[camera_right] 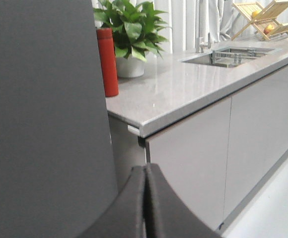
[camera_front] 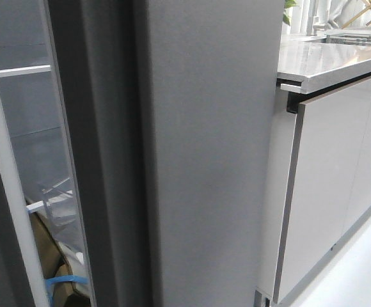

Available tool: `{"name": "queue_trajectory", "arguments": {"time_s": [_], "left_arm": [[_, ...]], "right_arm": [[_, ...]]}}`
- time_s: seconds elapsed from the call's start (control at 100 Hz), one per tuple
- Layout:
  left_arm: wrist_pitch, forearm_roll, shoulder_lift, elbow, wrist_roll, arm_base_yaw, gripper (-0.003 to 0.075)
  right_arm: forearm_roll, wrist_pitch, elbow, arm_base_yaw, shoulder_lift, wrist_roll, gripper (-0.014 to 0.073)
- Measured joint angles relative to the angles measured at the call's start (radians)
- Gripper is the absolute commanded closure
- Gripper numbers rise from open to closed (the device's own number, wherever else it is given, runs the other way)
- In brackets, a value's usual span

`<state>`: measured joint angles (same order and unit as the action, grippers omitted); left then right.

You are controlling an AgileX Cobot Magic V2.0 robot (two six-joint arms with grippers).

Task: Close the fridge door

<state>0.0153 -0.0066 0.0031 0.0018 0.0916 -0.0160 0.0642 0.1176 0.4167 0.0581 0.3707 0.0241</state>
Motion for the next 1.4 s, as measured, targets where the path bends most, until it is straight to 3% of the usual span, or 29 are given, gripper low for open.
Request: {"name": "queue_trajectory", "arguments": {"time_s": [0.3, 0.52, 0.91, 1.4], "left_arm": [[0.000, 0.000, 0.000, 0.000, 0.000, 0.000, 0.0741], [0.000, 0.000, 0.000, 0.000, 0.000, 0.000, 0.0741], [0.000, 0.000, 0.000, 0.000, 0.000, 0.000, 0.0741], [0.000, 0.000, 0.000, 0.000, 0.000, 0.000, 0.0741]], "right_arm": [[0.040, 0.147, 0.360, 0.000, 0.266, -0.002, 0.0670], [0.046, 0.186, 0.546, -0.109, 0.422, -0.004, 0.0670], [0.050, 0.177, 0.712, -0.367, 0.608, -0.004, 0.0670], [0.050, 0.156, 0.901, -0.565, 0.785, -0.004, 0.0670]]}}
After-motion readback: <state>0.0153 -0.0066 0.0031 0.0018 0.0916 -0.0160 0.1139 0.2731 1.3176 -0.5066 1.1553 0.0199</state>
